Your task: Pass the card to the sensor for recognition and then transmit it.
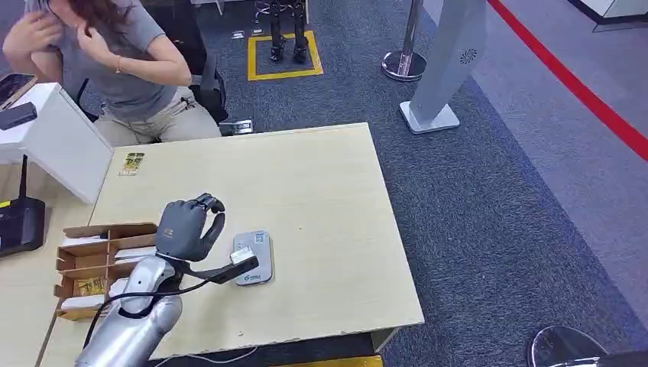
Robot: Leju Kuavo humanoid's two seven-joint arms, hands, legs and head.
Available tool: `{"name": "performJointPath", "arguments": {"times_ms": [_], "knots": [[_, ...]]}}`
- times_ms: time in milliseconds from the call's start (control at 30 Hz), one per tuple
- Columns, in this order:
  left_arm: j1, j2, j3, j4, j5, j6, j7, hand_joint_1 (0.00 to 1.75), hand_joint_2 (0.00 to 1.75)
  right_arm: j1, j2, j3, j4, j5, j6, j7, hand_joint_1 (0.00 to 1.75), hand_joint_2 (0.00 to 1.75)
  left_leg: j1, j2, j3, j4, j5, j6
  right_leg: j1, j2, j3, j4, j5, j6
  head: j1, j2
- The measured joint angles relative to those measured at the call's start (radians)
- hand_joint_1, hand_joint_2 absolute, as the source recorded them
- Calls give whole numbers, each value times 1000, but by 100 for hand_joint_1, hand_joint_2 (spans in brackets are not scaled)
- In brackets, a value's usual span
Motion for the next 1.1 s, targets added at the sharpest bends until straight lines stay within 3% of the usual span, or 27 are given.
{"name": "performJointPath", "arguments": {"times_ms": [300,600,1100], "knots": [[-26,-3,-53,51,10,-69,4,175,175,0,0,0,0,7,0,0,0,175,0,0,0,0,0,0,0,0,0,0,0,0,0,0],[-69,-13,-96,96,70,-199,-3,175,175,0,0,0,-1,12,0,0,0,175,0,0,0,0,0,0,0,0,0,0,0,0,0,0],[-136,-21,-154,162,162,-358,-15,175,175,-1,0,-8,-1,21,-5,0,0,175,0,0,0,0,0,0,0,0,0,0,0,0,0,0]]}}
